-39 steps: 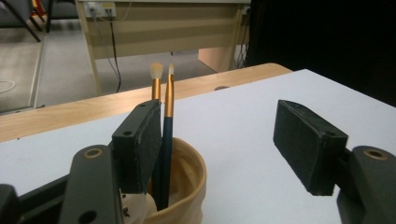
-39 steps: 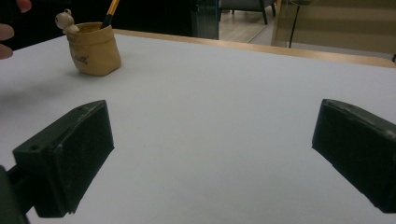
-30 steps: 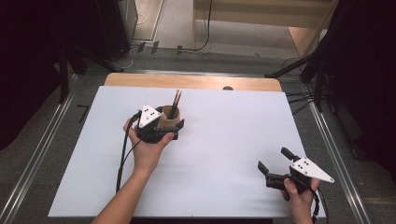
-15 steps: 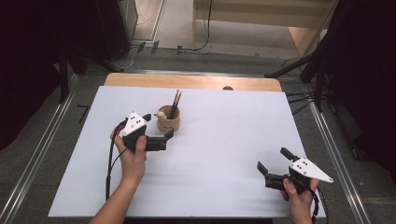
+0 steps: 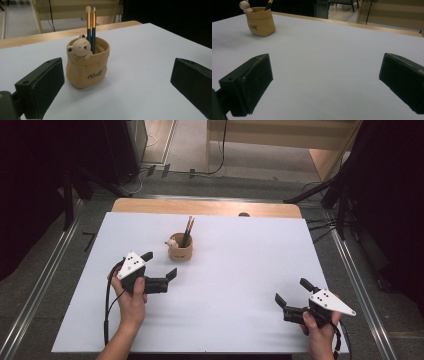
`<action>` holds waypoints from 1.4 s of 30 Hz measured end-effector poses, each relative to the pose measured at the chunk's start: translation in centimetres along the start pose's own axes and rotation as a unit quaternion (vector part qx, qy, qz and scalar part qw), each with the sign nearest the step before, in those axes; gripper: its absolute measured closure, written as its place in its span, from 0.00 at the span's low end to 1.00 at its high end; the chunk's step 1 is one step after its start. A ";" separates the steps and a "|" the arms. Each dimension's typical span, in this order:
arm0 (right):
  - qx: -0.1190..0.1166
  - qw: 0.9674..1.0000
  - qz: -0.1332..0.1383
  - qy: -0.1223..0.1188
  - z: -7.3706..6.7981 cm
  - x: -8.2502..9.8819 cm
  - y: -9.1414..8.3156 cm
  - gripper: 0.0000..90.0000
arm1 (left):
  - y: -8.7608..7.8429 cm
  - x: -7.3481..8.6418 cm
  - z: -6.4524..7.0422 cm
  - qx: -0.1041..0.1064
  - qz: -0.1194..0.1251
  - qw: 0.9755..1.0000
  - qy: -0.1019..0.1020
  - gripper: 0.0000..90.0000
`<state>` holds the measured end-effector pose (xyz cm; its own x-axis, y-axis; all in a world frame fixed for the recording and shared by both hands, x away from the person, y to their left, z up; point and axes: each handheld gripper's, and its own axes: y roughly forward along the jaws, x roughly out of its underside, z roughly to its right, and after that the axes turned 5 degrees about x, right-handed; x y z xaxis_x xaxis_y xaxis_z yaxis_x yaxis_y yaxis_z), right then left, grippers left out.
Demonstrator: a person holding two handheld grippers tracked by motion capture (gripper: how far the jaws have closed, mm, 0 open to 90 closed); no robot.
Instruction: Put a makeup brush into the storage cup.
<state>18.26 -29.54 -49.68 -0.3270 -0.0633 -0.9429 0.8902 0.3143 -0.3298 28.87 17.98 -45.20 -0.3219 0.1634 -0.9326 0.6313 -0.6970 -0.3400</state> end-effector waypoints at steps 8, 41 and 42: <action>0.002 1.000 -0.001 0.000 0.0 0.1 0.0 0.00 | -1.4 0.9 -0.5 -0.005 0.005 1.000 -0.007 0.00; 0.013 1.000 -0.010 -0.007 0.2 0.8 -0.3 0.00 | -9.0 5.0 -3.2 -0.034 0.020 0.999 -0.025 0.00; 0.014 1.000 -0.011 -0.008 0.2 0.8 -0.2 0.00 | -9.2 5.1 -3.2 -0.036 0.018 0.999 -0.025 0.00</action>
<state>17.88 -29.89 -50.36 -0.3416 -0.0852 -0.9360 0.8914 0.2864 -0.3513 23.71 27.47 -47.25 -0.3320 0.1031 -0.9376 0.6915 -0.6494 -0.3163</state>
